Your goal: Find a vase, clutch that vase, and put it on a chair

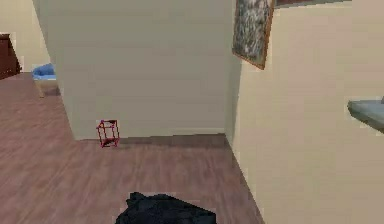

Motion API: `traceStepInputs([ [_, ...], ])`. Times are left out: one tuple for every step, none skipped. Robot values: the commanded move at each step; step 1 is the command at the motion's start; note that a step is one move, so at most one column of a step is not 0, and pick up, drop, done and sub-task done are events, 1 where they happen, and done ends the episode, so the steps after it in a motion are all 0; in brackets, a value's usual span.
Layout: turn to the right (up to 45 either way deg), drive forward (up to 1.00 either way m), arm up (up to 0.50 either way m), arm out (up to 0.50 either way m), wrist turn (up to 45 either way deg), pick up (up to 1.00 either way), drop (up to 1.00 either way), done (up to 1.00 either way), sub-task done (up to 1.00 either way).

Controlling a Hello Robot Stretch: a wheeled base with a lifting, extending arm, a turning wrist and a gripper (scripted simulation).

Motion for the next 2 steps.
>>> traceStepInputs([
  [-3.0,0.00,0.00,0.00,0.0,0.00,0.00,0.00,0.00],
  [0.0,0.50,0.00,0.00,0.0,0.00,0.00,0.00,0.00],
])
